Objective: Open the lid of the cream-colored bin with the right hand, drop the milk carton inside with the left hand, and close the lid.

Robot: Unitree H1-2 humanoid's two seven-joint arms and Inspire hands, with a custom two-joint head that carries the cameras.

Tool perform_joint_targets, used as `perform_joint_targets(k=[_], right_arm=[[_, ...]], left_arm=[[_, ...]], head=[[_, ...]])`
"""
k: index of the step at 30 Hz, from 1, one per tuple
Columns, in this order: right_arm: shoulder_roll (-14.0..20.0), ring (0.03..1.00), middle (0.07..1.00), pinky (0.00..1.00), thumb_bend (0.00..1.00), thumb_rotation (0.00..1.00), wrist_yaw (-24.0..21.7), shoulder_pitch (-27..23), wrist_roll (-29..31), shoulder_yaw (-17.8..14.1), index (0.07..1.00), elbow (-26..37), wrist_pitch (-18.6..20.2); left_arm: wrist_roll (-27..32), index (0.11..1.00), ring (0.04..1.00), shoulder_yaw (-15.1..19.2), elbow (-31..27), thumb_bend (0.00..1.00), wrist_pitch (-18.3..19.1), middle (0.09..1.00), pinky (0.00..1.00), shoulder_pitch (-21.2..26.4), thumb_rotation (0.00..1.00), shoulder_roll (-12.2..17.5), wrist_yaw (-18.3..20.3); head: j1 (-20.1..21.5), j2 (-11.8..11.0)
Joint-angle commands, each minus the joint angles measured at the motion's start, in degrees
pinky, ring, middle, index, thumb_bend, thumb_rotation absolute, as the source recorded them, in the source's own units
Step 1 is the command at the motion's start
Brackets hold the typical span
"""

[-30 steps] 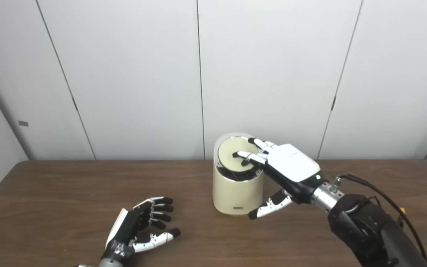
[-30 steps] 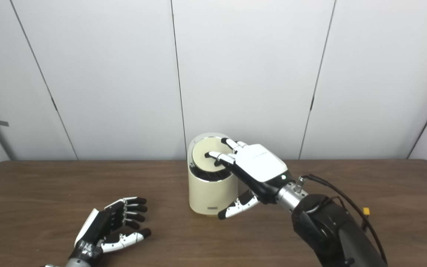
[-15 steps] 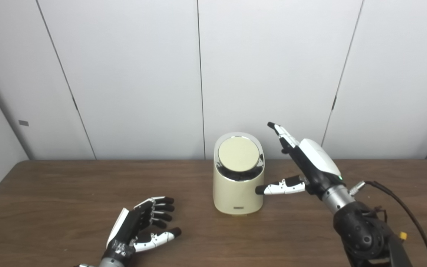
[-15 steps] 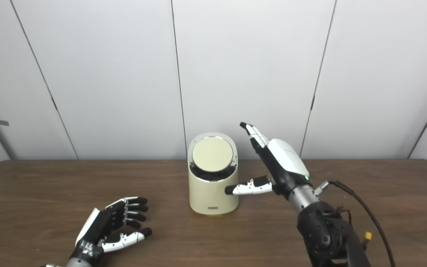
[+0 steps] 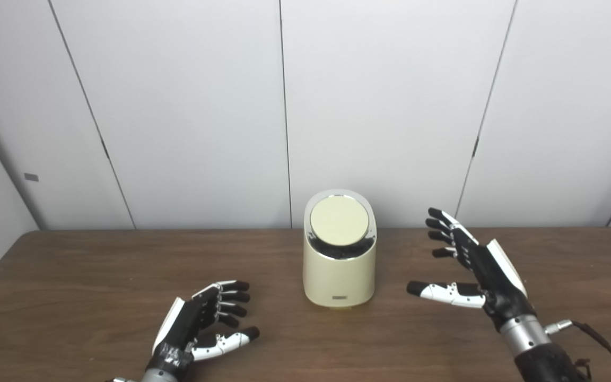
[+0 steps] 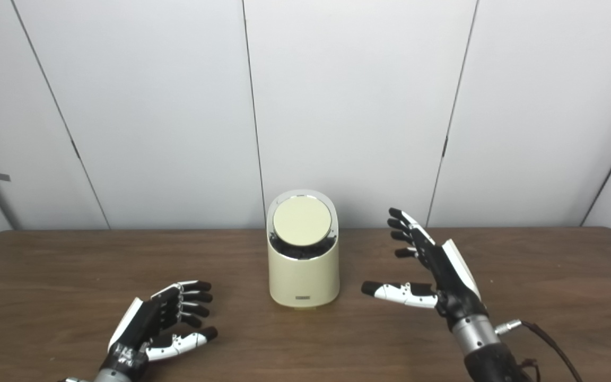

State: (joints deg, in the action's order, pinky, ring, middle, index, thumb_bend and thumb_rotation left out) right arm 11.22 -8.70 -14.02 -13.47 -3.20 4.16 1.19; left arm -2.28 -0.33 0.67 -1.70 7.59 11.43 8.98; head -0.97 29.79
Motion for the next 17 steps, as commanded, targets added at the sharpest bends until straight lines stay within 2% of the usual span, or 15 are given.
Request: perform_joint_targets(k=[1, 4, 12, 17], right_arm=[[0.72, 0.8, 0.862, 0.68, 0.8, 0.34, 1.25, -0.84, 2.53, -0.71, 0.893, 0.31, -4.0], [1.01, 0.792, 0.857, 0.67, 0.8, 0.32, 1.16, 0.36, 3.8, -0.54, 0.897, -0.01, -5.0], [0.37, 0.803, 0.866, 0.72, 0.79, 0.3, 0.93, 3.09, 7.98, -0.91, 0.894, 1.31, -4.38], [-0.08, 0.807, 0.873, 0.72, 0.79, 0.28, 1.57, 3.66, 9.52, -1.12, 0.893, 0.81, -5.18]], left_arm=[[1.05, 0.771, 0.633, 0.45, -1.89, 0.68, -3.2, 0.712, 0.57, 2.18, 0.06, 0.45, -0.02], [1.56, 0.778, 0.642, 0.63, -2.5, 0.69, -2.94, 0.717, 0.58, 2.13, 0.08, 0.28, 0.06], [3.8, 0.784, 0.644, 0.91, -2.34, 0.66, -5.05, 0.729, 0.55, 2.93, 0.06, -0.15, 0.41], [3.08, 0.8, 0.651, 0.52, -2.61, 0.67, -6.12, 0.751, 0.55, 3.09, 0.08, -0.44, 0.16]], head=[[-0.06, 0.01], [-0.12, -0.07], [0.55, 0.13], [0.37, 0.21]])
